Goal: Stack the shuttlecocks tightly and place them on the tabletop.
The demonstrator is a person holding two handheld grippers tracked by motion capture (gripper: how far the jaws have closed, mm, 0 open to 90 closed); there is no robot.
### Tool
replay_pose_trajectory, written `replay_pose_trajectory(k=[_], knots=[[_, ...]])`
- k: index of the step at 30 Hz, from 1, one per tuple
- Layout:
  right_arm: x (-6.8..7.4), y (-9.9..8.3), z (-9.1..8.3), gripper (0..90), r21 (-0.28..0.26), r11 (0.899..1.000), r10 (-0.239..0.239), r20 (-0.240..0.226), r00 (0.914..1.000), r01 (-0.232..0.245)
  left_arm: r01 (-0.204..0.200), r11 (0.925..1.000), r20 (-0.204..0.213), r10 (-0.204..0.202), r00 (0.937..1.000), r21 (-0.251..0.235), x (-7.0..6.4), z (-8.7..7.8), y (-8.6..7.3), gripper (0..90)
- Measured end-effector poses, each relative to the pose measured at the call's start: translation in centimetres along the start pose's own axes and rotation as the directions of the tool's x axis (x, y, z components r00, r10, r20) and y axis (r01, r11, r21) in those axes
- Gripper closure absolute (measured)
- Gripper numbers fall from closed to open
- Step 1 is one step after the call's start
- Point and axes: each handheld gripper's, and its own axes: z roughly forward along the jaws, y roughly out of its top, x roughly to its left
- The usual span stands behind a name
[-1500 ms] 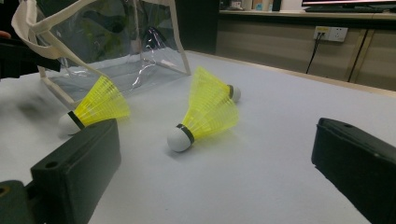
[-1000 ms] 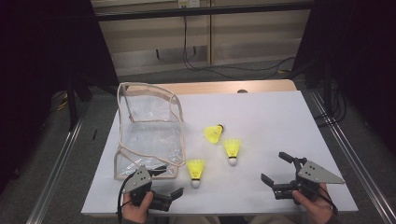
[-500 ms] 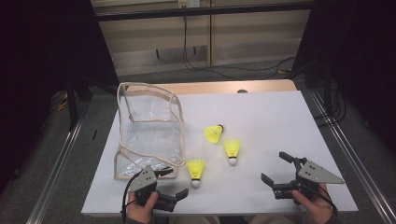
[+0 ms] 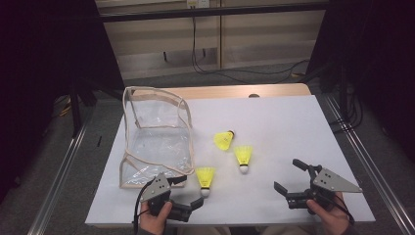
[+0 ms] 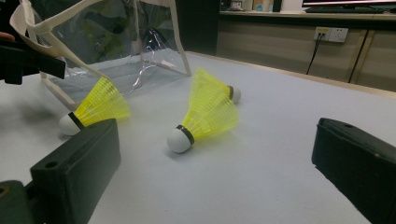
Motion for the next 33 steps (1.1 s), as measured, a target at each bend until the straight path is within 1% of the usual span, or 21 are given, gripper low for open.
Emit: replay_pose_trajectory(k=[1,4,5,10,11,14,16,18,19,21,24,26,27,29,31,33], knots=[[0.0,0.0,0.0,0.5,0.0,1.0,0.0,-0.001,1.0,0.0,-0.003,1.0,-0.005,0.003,1.0,0.007,0.0,0.1,0.1,2.4],[0.0,0.0,0.0,0.5,-0.001,1.0,-0.002,0.0,1.0,0.002,0.021,0.9998,-0.004,-0.021,0.9998,-0.007,-0.2,0.3,0.1,2.3],[0.0,0.0,0.0,0.5,-0.001,1.0,-0.002,0.0,1.0,0.002,0.02,0.9998,-0.012,-0.02,0.9997,-0.007,-0.2,0.4,0.1,2.3],[0.0,0.0,0.0,0.5,0.0,1.0,0.001,0.0,1.0,-0.001,0.014,0.9999,-0.018,-0.014,0.9997,-0.006,-0.7,1.0,0.4,2.2],[0.0,0.0,0.0,0.6,0.003,1.0,-0.001,0.0,1.0,0.001,0.008,1.0,-0.027,-0.008,0.9996,-0.003,-0.8,1.1,0.4,2.1],[0.0,0.0,0.0,0.5,0.001,1.0,0.0,0.001,1.0,0.0,0.021,0.9997,-0.047,-0.021,0.9987,-0.008,-1.0,1.4,0.6,1.7],[0.0,0.0,0.0,0.5,0.001,1.0,0.0,0.001,1.0,0.0,0.017,0.9998,-0.055,-0.016,0.9983,0.007,-1.1,1.6,0.6,1.6],[0.0,0.0,0.0,0.5,0.001,1.0,0.002,0.002,1.0,-0.002,0.019,0.9998,-0.068,-0.019,0.9975,0.008,-1.3,1.8,0.7,1.6],[0.0,0.0,0.0,0.6,0.002,1.0,0.0,0.003,1.0,0.0,0.024,0.9997,-0.065,-0.024,0.9976,0.005,-1.3,1.9,0.7,1.6],[0.0,0.0,0.0,0.5,0.0,1.0,0.002,0.002,1.0,-0.002,0.017,0.9998,-0.053,-0.017,0.9985,0.01,-1.4,2.0,0.7,1.6],[0.0,0.0,0.0,0.5,0.001,1.0,0.002,0.001,1.0,-0.002,0.015,0.9998,-0.046,-0.014,0.9989,0.014,-1.6,2.2,0.7,1.6],[0.0,0.0,0.0,0.5,0.001,1.0,0.001,0.001,1.0,-0.001,0.009,0.9997,-0.048,-0.008,0.9988,0.021,-1.7,2.4,0.7,1.7],[0.0,0.0,0.0,0.6,0.0,1.0,0.001,0.0,1.0,-0.001,0.016,0.9997,-0.05,-0.015,0.9986,0.018,-1.7,2.4,0.7,1.7],[0.0,0.0,0.0,0.5,0.0,1.0,0.0,0.0,1.0,0.0,0.014,0.9997,-0.062,-0.013,0.998,0.018,-1.8,2.6,0.8,1.6],[0.0,0.0,0.0,0.6,0.001,1.0,-0.001,0.001,1.0,0.001,0.028,0.9995,-0.061,-0.027,0.9978,0.015,-1.8,2.7,0.8,1.6],[0.0,0.0,0.0,0.5,0.001,1.0,0.0,0.0,1.0,0.0,0.022,0.9994,-0.06,-0.02,0.998,0.027,-2.0,2.8,0.8,1.6]])
